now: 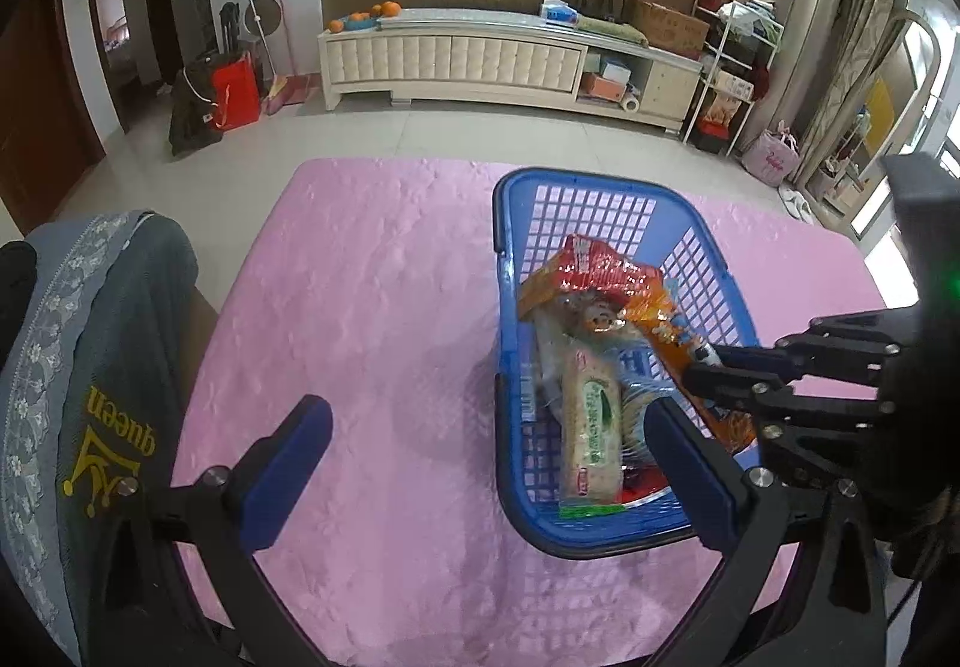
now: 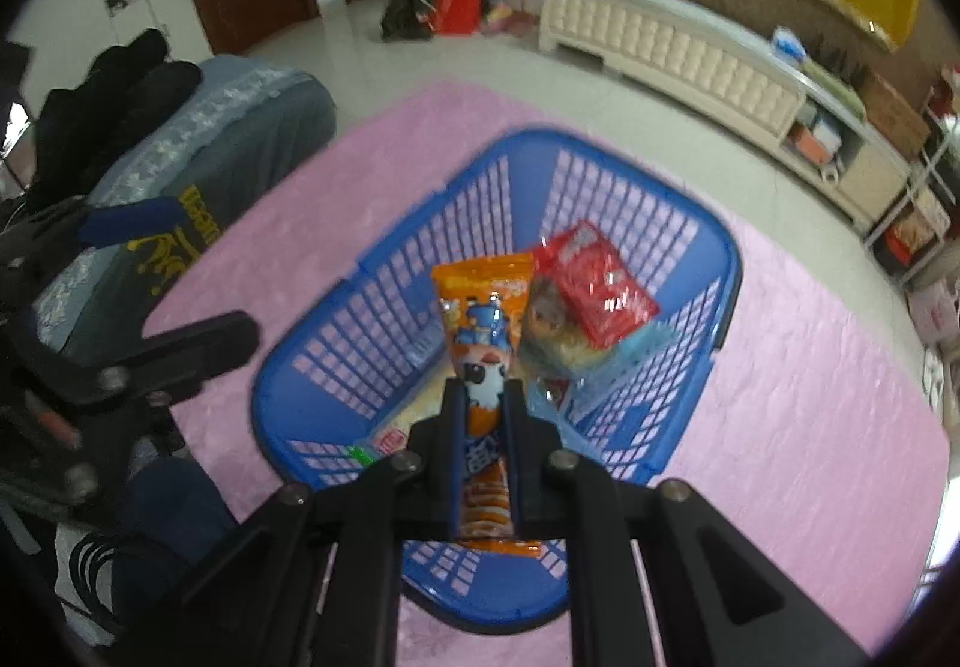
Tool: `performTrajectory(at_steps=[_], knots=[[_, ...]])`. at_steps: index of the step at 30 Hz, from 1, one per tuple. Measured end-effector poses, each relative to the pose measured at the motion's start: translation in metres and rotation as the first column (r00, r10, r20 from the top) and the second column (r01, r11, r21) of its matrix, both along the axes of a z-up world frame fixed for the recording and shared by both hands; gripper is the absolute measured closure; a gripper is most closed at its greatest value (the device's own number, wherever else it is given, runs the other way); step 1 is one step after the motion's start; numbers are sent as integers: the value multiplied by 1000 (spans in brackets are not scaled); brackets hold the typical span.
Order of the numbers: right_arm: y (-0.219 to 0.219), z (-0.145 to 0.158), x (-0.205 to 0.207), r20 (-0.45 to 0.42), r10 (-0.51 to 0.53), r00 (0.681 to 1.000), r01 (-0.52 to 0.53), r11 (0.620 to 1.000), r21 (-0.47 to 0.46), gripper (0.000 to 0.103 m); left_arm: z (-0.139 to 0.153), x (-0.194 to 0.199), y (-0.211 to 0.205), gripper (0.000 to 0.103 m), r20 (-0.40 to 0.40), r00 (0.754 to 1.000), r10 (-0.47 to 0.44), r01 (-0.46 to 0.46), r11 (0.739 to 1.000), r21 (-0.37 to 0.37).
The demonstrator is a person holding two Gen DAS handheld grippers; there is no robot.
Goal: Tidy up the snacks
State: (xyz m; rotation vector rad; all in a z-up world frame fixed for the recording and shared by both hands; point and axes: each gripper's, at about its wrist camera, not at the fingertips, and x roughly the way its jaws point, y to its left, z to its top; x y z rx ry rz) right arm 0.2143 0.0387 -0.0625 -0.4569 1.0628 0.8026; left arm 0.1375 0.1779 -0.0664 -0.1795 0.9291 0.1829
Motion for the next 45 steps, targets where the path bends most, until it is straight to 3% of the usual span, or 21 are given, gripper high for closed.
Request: performTrajectory(at_steps=[5,11,14,17,19,25,30,34,38,45], knots=[[1,-21,-1,-54,-38,998,37,999,-24,88,-7,-2,-1,0,-3,1000,-6,6,1000,-10],[1,-33,-2,-69,-66,995,64,998,-26,88,-18,-9,-1,0,7,1000,-5,5,998,-60],[-1,-34,-5,-35,-77,996,76,996,-37,85,-21,-15,-4,0,17,1000,3,-2,999,-54],[-12,-20,-18,38,-105,994,105,994,3,59,-16,-24,-13,0,56,998,0,2,999,-34],[-29,-8,-30,82,-155,984,149,986,76,30,-9,-35,-23,0,101,995,-3,5,1000,-14],[-78,21,-63,113,-256,960,227,948,225,26,3,-67,-58,0,198,980,-2,-15,996,83],[-113,41,-84,118,-332,936,289,915,280,25,9,-94,-77,0,244,970,23,-45,995,85],[-134,59,-109,177,-364,914,298,901,316,24,27,-127,-88,0,315,948,47,-61,998,34],[-149,86,-143,281,-379,882,283,901,328,21,56,-154,-104,0,402,914,55,-90,994,68],[-178,130,-192,379,-415,827,254,877,407,0,105,-189,-131,0,507,862,-5,-61,992,113]])
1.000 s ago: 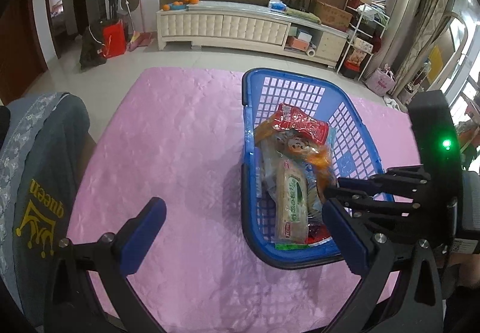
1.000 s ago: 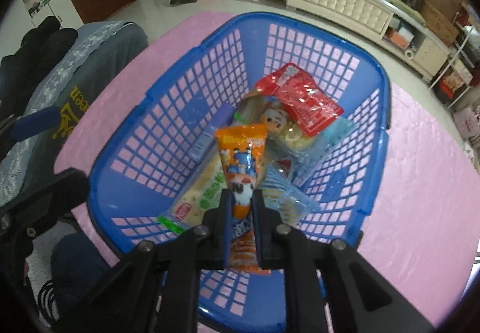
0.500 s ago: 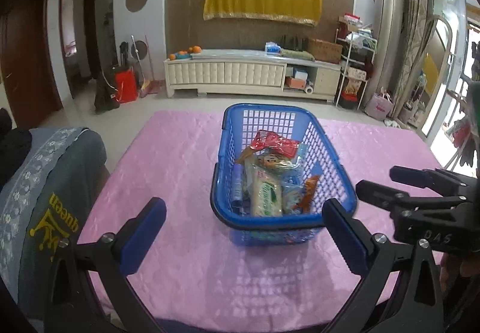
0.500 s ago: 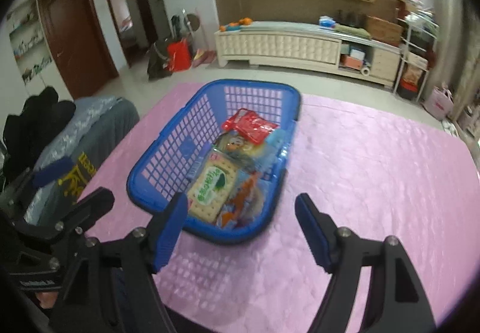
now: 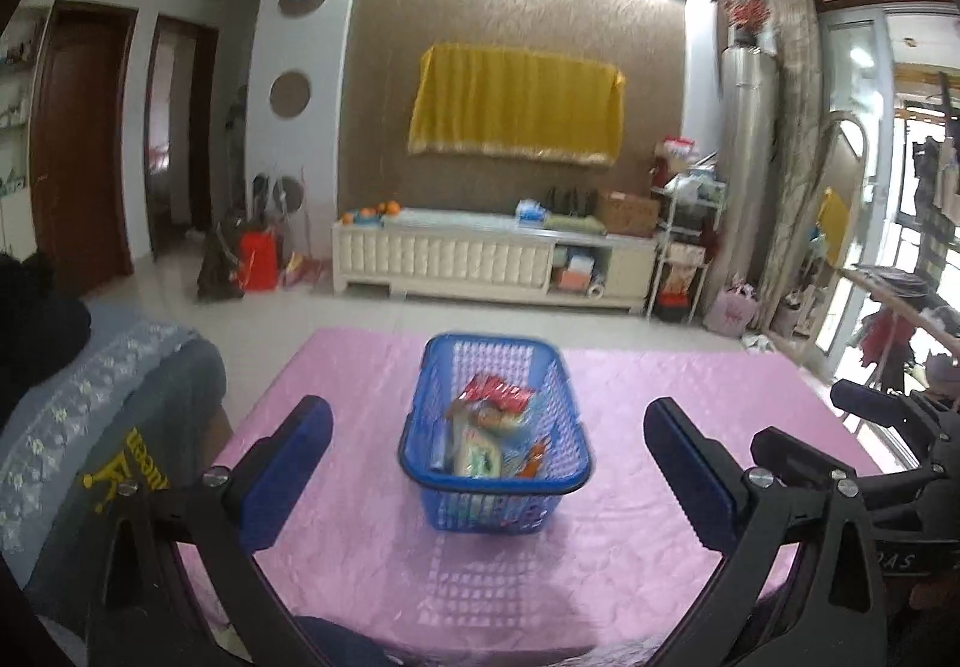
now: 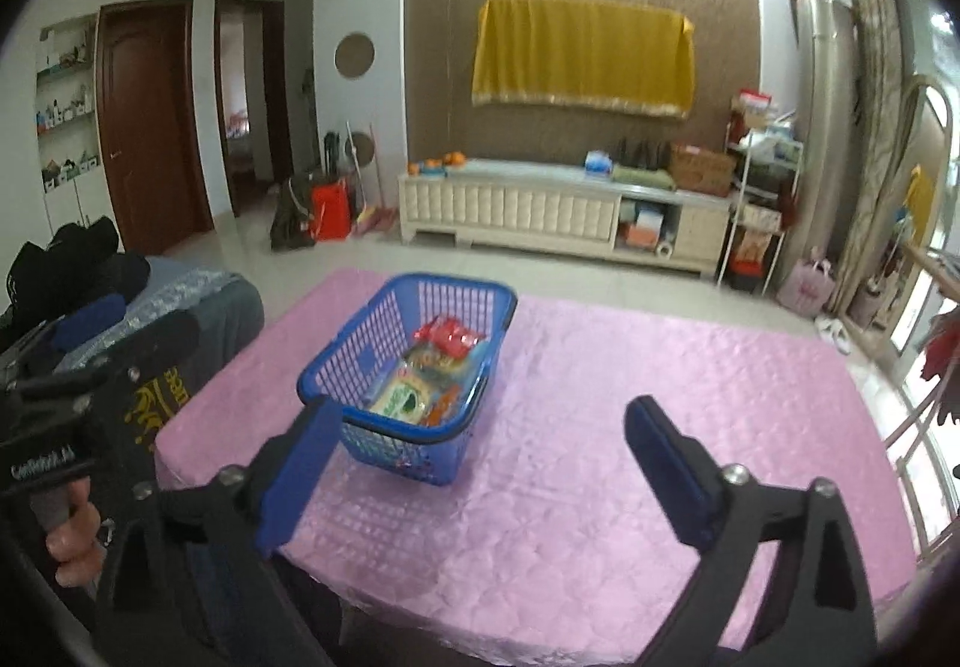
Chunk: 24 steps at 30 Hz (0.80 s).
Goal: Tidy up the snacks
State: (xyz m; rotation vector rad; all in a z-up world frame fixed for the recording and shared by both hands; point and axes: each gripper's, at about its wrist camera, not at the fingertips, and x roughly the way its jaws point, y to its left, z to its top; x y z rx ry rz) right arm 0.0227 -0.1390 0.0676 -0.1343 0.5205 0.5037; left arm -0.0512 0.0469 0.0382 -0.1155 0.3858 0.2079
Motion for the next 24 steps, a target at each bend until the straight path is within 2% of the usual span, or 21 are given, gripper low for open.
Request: performTrajectory(at_steps=[6,13,24], knots=[[-16,26,-26,83,-28,996,25,999,36,0,21,-23,-22,0,57,998,-34,31,999,45],[-28,35,-41,127,-60,990,50,996,77,0,26,-39,-36,0,72,996,-58,54,996,66],[-37,31,-48,101,-70,992,60,994,96,0,23,-38,-36,0,67,995,-80,76,996,55]])
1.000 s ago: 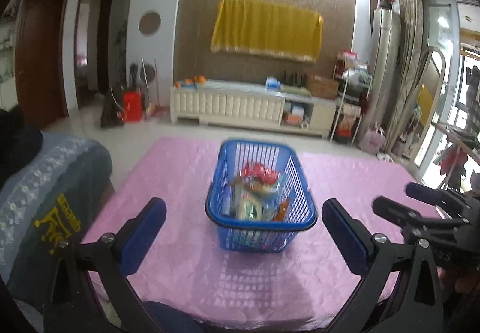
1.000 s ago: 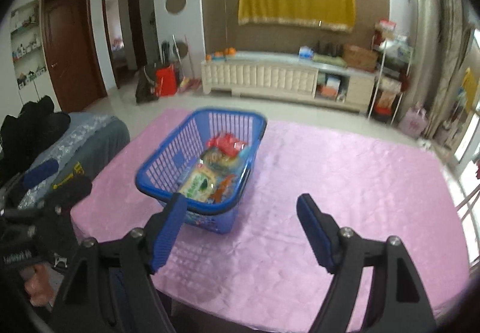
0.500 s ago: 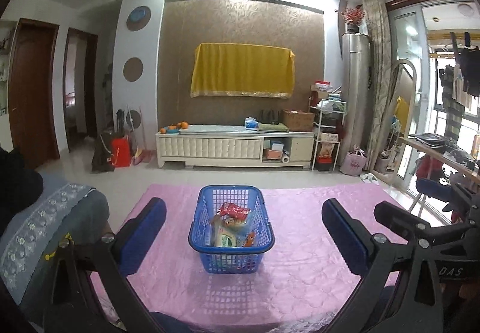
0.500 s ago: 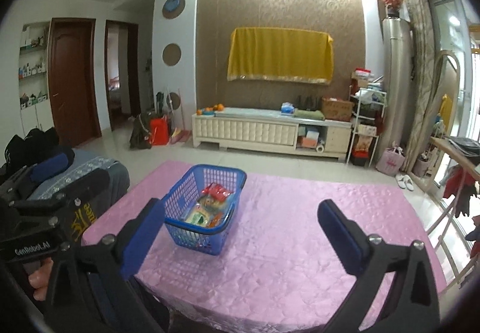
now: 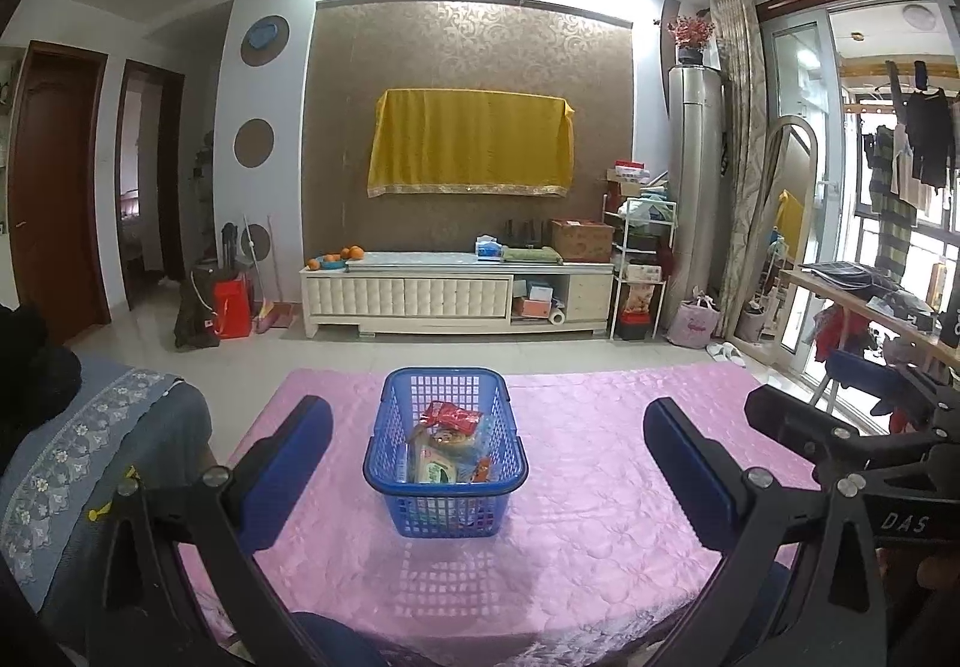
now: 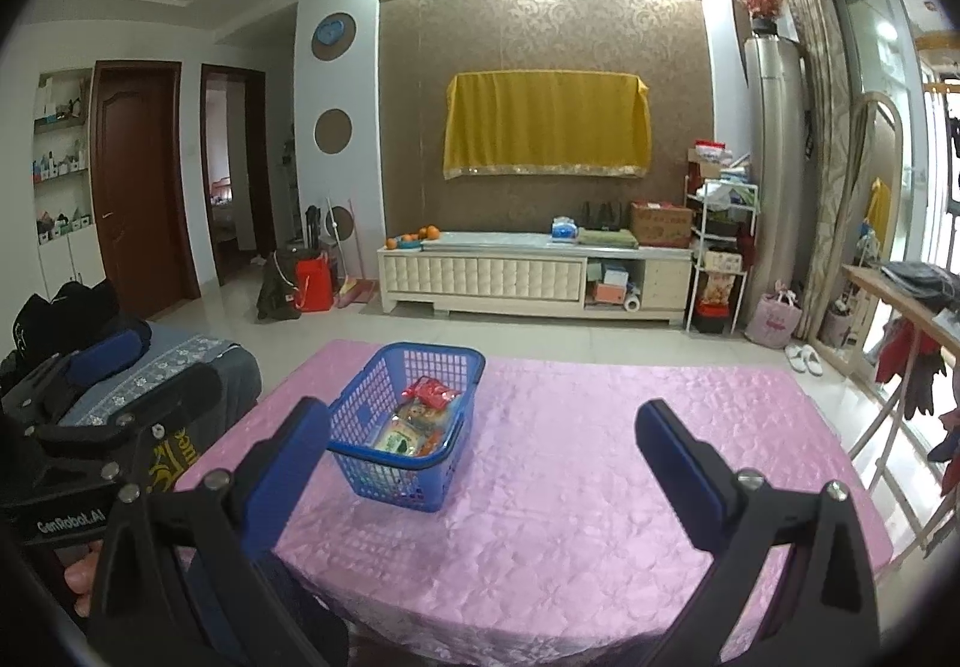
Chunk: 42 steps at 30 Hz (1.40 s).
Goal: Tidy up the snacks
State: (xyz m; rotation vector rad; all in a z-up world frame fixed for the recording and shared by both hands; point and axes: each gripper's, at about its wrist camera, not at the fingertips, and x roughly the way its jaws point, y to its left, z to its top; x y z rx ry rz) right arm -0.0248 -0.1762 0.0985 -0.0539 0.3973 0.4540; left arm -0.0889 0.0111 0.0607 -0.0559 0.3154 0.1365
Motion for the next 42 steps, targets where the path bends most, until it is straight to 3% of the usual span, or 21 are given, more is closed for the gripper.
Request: performTrajectory(at_steps=[42], knots=[[5,0,-10,-35,-5,999,5,1000,-5,0,-4,-9,1,0,-43,999,-4,2,999,-33]])
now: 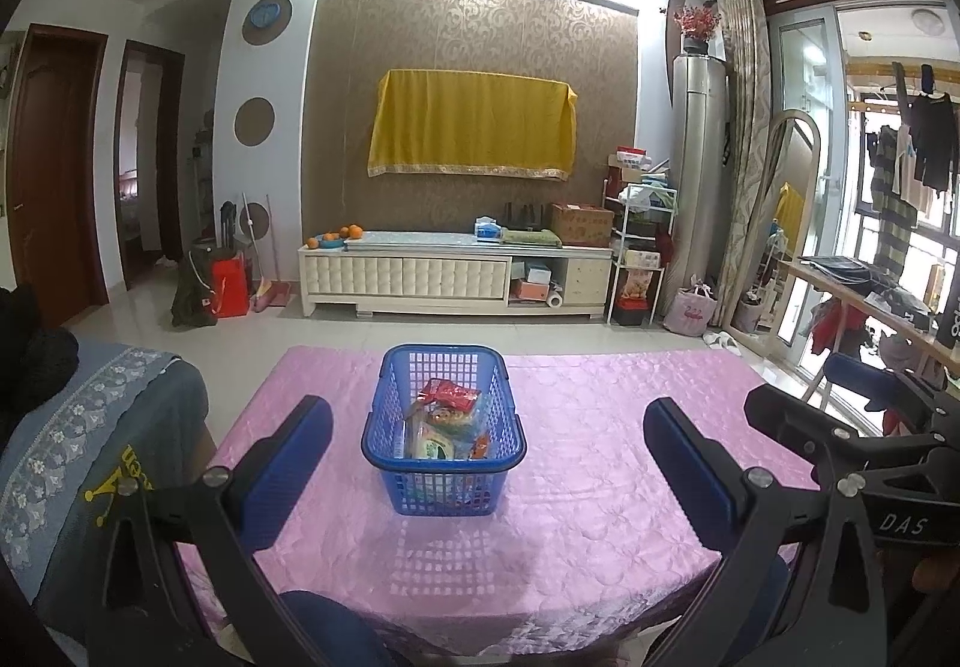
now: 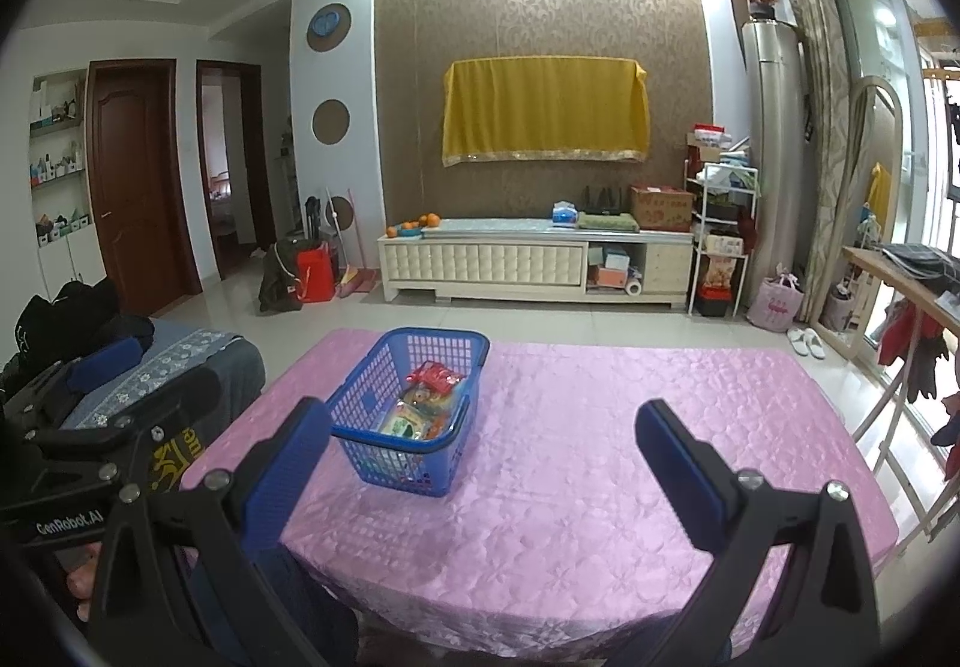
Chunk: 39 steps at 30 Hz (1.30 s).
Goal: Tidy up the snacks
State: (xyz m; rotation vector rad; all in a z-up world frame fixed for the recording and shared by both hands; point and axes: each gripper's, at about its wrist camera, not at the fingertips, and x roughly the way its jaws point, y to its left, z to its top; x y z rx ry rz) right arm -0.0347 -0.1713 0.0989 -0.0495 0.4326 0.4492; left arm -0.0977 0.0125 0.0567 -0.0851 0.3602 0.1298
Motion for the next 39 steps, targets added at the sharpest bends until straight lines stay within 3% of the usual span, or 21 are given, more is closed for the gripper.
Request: performTrajectory(at_steps=[39], knots=[[2,-7,-1,-34,0,999,-1,1000,-22,0,-9,2,4,0,-41,999,-9,8,1000,-27]])
